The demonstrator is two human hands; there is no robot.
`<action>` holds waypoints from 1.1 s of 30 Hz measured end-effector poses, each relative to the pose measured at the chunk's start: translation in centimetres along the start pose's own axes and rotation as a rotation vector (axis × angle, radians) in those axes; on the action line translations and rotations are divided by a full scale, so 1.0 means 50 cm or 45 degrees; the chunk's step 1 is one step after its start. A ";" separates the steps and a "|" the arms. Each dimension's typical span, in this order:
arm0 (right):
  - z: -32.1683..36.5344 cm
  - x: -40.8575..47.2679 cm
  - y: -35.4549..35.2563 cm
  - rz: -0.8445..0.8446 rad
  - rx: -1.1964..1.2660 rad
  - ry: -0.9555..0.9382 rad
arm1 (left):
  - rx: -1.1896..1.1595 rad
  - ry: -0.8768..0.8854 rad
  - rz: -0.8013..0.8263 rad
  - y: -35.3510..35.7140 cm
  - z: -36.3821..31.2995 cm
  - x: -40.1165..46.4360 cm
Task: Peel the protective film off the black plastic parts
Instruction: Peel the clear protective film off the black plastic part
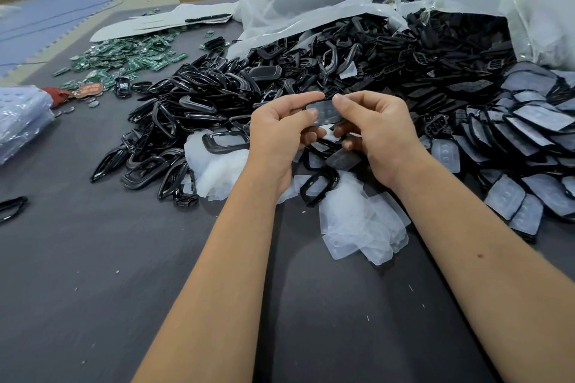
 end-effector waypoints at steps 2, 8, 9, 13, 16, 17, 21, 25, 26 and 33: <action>-0.001 0.001 -0.002 -0.020 0.007 -0.023 | -0.010 -0.013 0.006 0.001 0.000 -0.001; -0.006 0.001 0.001 -0.039 0.039 -0.046 | 0.022 0.030 0.042 0.002 -0.002 -0.007; -0.008 0.002 0.000 -0.041 0.046 -0.049 | 0.031 0.034 0.040 0.002 -0.002 -0.007; -0.010 0.005 -0.001 -0.055 0.070 -0.074 | 0.032 0.022 0.018 0.003 -0.001 -0.005; -0.007 0.003 0.000 -0.059 0.024 -0.110 | 0.039 0.027 0.011 0.001 0.000 -0.004; -0.006 0.002 0.002 -0.055 0.014 -0.111 | 0.044 0.029 0.010 0.001 0.001 -0.004; 0.000 0.001 0.004 -0.026 0.048 -0.073 | 0.048 0.030 -0.005 0.000 0.001 -0.004; -0.002 -0.004 0.003 -0.015 -0.082 -0.154 | 0.032 0.045 0.011 0.001 0.000 -0.007; -0.003 -0.005 0.002 -0.016 -0.103 -0.171 | 0.031 0.050 0.017 0.002 0.001 -0.007; -0.001 -0.006 0.004 0.012 -0.063 -0.174 | 0.024 0.054 0.006 0.003 0.002 -0.007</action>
Point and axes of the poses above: each hand's wrist, its own x-axis towards the middle knuckle, its own y-axis out of the palm, z = x × y, the point moved 3 cm from there along x, towards the middle knuckle, and after that the axes turned 5 degrees about -z, right-handed, at the moved point
